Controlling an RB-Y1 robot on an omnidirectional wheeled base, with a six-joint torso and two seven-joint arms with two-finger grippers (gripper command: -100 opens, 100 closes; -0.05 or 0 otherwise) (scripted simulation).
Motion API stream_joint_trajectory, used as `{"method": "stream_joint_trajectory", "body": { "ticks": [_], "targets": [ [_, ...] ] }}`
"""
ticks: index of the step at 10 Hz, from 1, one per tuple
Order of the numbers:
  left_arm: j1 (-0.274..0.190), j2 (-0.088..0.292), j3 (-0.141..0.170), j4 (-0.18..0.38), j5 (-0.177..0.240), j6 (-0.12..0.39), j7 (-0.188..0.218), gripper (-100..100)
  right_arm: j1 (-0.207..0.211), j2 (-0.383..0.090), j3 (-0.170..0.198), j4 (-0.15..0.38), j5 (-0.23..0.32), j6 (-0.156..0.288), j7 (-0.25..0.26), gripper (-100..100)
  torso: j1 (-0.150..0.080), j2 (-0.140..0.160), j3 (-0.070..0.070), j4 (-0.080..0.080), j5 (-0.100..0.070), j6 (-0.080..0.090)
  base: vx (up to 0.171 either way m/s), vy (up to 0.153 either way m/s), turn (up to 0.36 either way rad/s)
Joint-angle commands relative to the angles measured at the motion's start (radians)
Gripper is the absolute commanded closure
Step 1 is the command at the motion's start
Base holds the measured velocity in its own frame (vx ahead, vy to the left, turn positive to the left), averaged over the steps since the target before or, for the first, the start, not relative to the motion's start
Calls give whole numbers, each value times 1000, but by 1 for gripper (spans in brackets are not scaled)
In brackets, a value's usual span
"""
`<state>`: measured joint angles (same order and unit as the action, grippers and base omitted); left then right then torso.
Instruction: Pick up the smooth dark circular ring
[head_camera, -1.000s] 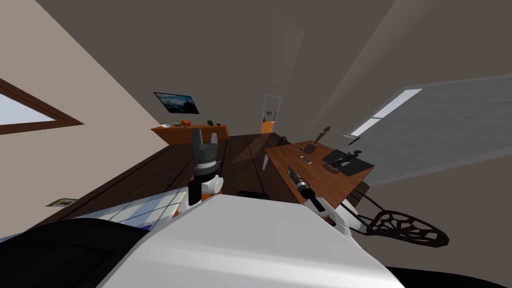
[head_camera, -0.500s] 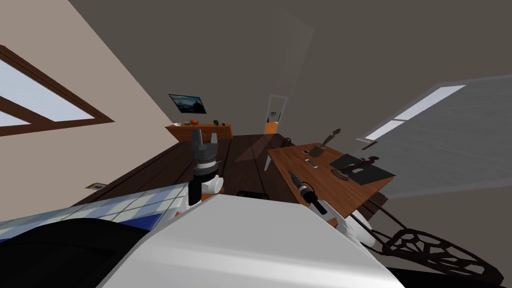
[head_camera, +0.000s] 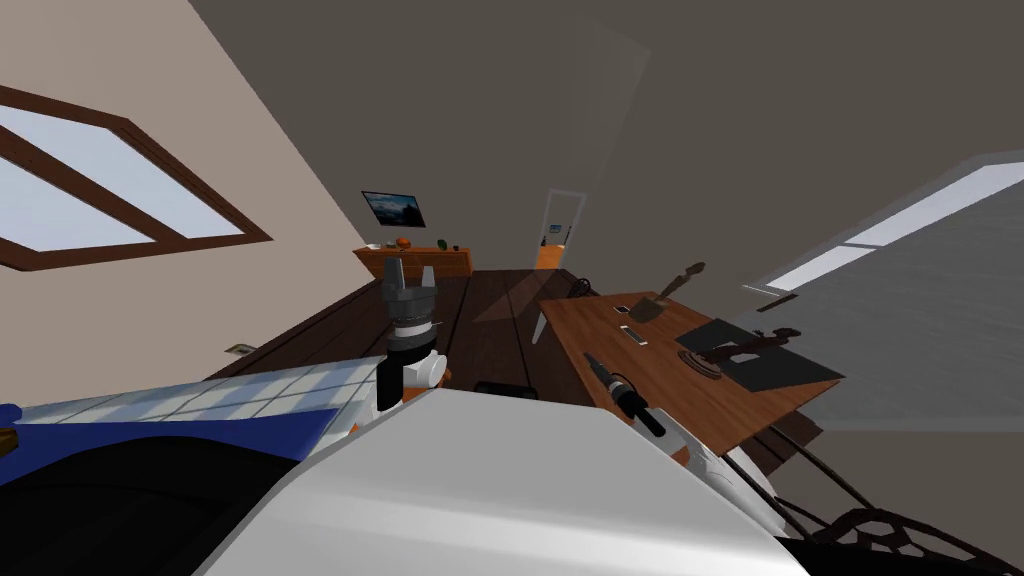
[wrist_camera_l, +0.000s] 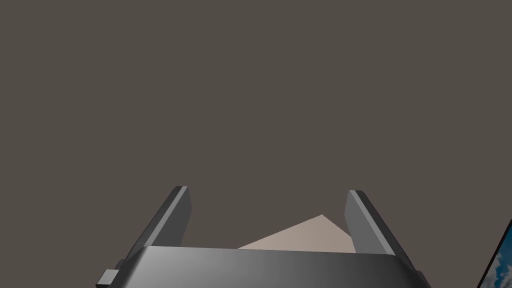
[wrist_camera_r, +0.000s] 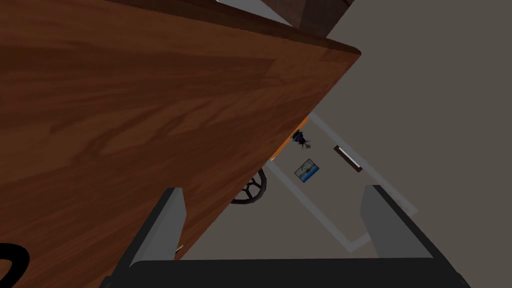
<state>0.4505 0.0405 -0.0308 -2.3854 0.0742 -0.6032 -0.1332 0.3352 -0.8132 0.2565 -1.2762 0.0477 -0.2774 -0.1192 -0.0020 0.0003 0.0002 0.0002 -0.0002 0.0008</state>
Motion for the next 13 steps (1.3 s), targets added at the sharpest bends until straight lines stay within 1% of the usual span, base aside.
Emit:
{"method": "stream_joint_trajectory", "body": {
  "ticks": [1,2,3,4,8,9,10,12,13],
  "targets": [
    [0,0,0,0,0,0,0,0,-2,-35,28,50,8,20,10,-100,0,0,0,0,0,0,2,-33,180],
    [0,0,0,0,0,0,0,0,-11,-61,49,95,12,28,14,-100,-1,0,0,0,0,0,-7,-47,203],
    [0,0,0,0,0,0,0,0,-11,-61,49,122,12,28,14,-100,-1,0,0,0,0,0,-4,-42,78],
    [0,0,0,0,0,0,0,0,-11,-61,49,122,12,28,14,-100,-1,1,0,0,0,1,0,-20,-18],
    [0,0,0,0,0,0,0,0,-43,-150,130,287,21,58,27,-100,-1,1,0,0,0,0,-10,-38,151],
    [0,0,0,0,0,0,0,0,-43,-150,130,293,21,58,27,-100,-2,1,1,0,0,1,-16,-39,38],
    [0,0,0,0,0,0,0,0,-48,-166,150,334,23,65,30,-100,-1,1,1,0,0,1,-12,-23,67],
    [0,0,0,0,0,0,0,0,-48,-166,150,347,23,65,30,-100,1,1,1,0,0,1,-5,-8,21],
    [0,0,0,0,0,0,0,0,-52,-178,169,384,24,72,33,-100,2,1,0,0,0,1,-12,-10,73]
  ]
}}
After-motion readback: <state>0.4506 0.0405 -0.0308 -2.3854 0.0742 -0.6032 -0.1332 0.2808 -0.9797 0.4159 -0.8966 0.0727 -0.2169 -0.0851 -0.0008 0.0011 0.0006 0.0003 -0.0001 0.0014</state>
